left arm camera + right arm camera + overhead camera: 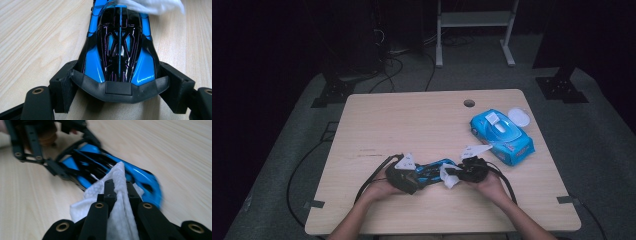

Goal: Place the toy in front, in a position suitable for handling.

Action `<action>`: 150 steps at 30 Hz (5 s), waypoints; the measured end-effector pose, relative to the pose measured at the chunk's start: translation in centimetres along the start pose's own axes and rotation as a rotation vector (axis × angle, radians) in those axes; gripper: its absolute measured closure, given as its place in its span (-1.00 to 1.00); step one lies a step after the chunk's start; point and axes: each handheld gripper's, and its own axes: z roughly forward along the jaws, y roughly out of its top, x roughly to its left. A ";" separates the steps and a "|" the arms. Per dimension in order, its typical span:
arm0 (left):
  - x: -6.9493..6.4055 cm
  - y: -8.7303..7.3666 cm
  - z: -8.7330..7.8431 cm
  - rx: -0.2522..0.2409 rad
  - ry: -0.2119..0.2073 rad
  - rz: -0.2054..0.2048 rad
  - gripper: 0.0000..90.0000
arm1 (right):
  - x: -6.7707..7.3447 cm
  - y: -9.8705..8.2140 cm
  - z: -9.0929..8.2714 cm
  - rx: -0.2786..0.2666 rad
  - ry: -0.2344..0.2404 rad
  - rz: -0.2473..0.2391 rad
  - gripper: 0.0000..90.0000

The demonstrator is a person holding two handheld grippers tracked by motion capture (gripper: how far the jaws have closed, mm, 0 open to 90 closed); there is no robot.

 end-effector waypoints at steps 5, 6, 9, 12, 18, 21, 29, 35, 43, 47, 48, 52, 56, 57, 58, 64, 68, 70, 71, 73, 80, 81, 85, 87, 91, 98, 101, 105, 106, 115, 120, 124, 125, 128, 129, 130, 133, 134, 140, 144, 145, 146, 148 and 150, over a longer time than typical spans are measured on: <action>0.0 0.0 0.0 -0.002 -0.001 -0.008 -0.47 | 2.2 1.2 1.6 0.011 0.030 -0.086 0.85; 0.0 0.0 0.0 -0.001 -0.001 -0.009 -0.47 | 2.6 1.4 2.0 0.017 0.034 -0.107 0.85; 0.0 0.0 0.0 0.000 0.002 -0.006 -0.47 | 3.5 2.0 3.2 0.010 0.059 -0.135 0.85; 0.0 -0.1 -0.1 0.000 0.002 -0.005 -0.47 | 3.9 2.3 3.9 -0.007 0.085 -0.147 0.85; -0.1 0.0 0.0 0.000 0.002 -0.008 -0.47 | 2.8 0.9 2.1 0.012 0.023 -0.189 0.85; 0.0 0.0 0.0 0.001 0.002 0.006 -0.47 | 1.4 -0.6 0.4 -0.021 -0.016 -0.149 0.84; 0.0 0.1 0.2 -0.004 -0.002 -0.007 -0.47 | 2.0 1.0 0.5 -0.038 0.015 -0.137 0.85; 0.0 0.0 0.1 -0.006 -0.005 -0.001 -0.47 | 4.1 4.0 3.4 -0.090 0.127 -0.138 0.85; -0.1 0.1 0.2 -0.006 0.001 -0.006 -0.47 | 4.2 4.5 6.2 -0.034 0.103 -0.170 0.85; 0.0 0.0 0.1 -0.005 -0.003 -0.006 -0.47 | 3.3 4.6 5.8 -0.032 0.053 -0.180 0.85; 0.0 0.0 0.1 -0.005 -0.003 -0.006 -0.47 | 2.9 4.5 5.6 -0.028 0.026 -0.176 0.85; 0.0 0.0 0.2 -0.010 -0.003 -0.007 -0.47 | 1.2 4.1 5.6 -0.025 0.025 -0.098 0.85; 0.0 0.0 0.1 -0.003 -0.001 -0.004 -0.47 | 1.5 4.4 5.7 -0.013 0.008 -0.131 0.85; 0.0 0.0 0.1 -0.003 -0.001 -0.004 -0.47 | 1.3 4.3 5.6 -0.016 0.009 -0.127 0.85; 0.0 0.0 0.1 -0.004 -0.001 -0.005 -0.47 | 0.9 4.1 5.3 -0.022 -0.005 -0.127 0.85; 0.0 0.0 0.1 -0.005 -0.004 -0.006 -0.47 | -1.4 2.6 2.6 0.015 -0.135 -0.139 0.85; 0.1 0.0 0.2 -0.009 -0.008 -0.009 -0.47 | -2.3 1.8 1.9 -0.011 -0.113 -0.062 0.85; 0.1 0.0 0.1 -0.007 -0.009 -0.009 -0.47 | -1.7 2.1 2.3 -0.013 -0.111 -0.081 0.86; 0.1 -0.1 0.1 -0.006 -0.008 -0.009 -0.47 | -1.4 2.3 2.5 -0.020 -0.099 -0.091 0.86; 0.1 -0.1 0.0 -0.006 -0.008 -0.007 -0.47 | -1.3 2.4 2.6 -0.019 -0.094 -0.103 0.85; 0.2 -0.1 0.1 -0.003 -0.008 -0.006 -0.47 | -3.6 -0.2 0.4 -0.024 -0.137 -0.025 0.85; 0.2 -0.1 0.1 -0.003 -0.008 -0.007 -0.47 | -3.9 -0.7 -0.1 -0.034 -0.126 0.024 0.85; 0.2 -0.1 0.1 -0.002 -0.008 -0.008 -0.47 | -3.3 -1.4 -1.0 -0.022 -0.127 0.023 0.85; 0.2 -0.1 0.0 -0.002 -0.006 -0.007 -0.47 | -2.2 -1.5 -1.1 -0.012 -0.110 -0.009 0.86; 0.2 -0.1 0.0 0.000 -0.005 -0.008 -0.47 | -1.9 -1.8 -1.6 0.001 -0.100 -0.028 0.85; 0.3 -0.1 -0.1 0.002 0.008 -0.019 -0.47 | -2.2 -1.7 -1.2 0.035 -0.134 -0.026 0.86; 0.6 -0.3 -0.2 0.000 0.014 -0.024 -0.47 | -2.9 -1.0 -0.6 0.035 -0.133 -0.014 0.85; 0.6 -0.2 -0.1 -0.005 0.013 -0.025 -0.47 | -3.7 0.4 -0.3 -0.022 -0.133 0.024 0.86; 0.6 -0.2 -0.1 -0.005 0.013 -0.025 -0.47 | -3.8 0.8 0.0 -0.036 -0.124 0.031 0.85; 0.6 -0.2 -0.1 0.002 0.010 -0.021 -0.47 | -2.7 1.5 1.9 -0.033 -0.078 0.017 0.85; 0.6 0.0 -0.1 0.011 0.012 -0.029 -0.47 | -1.7 0.3 0.6 -0.007 -0.080 -0.004 0.85; 0.7 0.3 -0.2 0.050 0.013 -0.036 -0.49 | -1.5 -0.2 0.2 -0.020 -0.065 0.003 0.84; 0.8 0.3 -0.3 0.050 0.006 -0.063 -0.53 | -1.5 -0.3 0.3 -0.025 -0.065 0.003 0.84; 1.2 0.1 -0.8 0.039 -0.023 -0.115 -0.57 | -1.4 -0.3 0.3 -0.025 -0.068 -0.008 0.84; 1.3 0.0 -1.0 0.035 -0.029 -0.121 -0.57 | -1.4 -0.4 0.2 -0.026 -0.068 -0.014 0.84; 1.3 0.0 -1.2 0.022 -0.036 -0.137 -0.57 | -1.4 -0.4 0.2 -0.027 -0.067 -0.012 0.84; 1.8 -0.1 -1.9 -0.042 -0.076 -0.206 -0.56 | -1.3 -0.6 0.2 -0.035 -0.063 -0.004 0.84; 2.0 -0.2 -2.2 -0.060 -0.091 -0.226 -0.53 | -1.3 -0.6 0.2 -0.035 -0.062 -0.007 0.84; 2.5 -0.3 -2.2 -0.056 -0.132 -0.315 -0.44 | -1.2 -0.6 0.2 -0.030 -0.064 -0.027 0.84; 2.9 -0.6 -2.3 -0.075 -0.148 -0.362 -0.38 | -1.1 -0.6 0.1 -0.025 -0.066 -0.031 0.84; 3.0 -0.6 -2.4 -0.077 -0.145 -0.369 -0.32 | -1.1 -0.6 0.1 -0.025 -0.065 -0.032 0.84; 3.1 -0.7 -2.4 -0.083 -0.145 -0.379 -0.32 | -1.1 -0.6 0.1 -0.025 -0.064 -0.032 0.84; 3.2 -0.8 -2.3 -0.075 -0.137 -0.390 -0.28 | -1.1 -0.6 0.1 -0.024 -0.063 -0.032 0.84; 3.1 -0.7 -2.0 -0.061 -0.141 -0.395 -0.26 | -1.1 -0.6 0.1 -0.024 -0.064 -0.034 0.84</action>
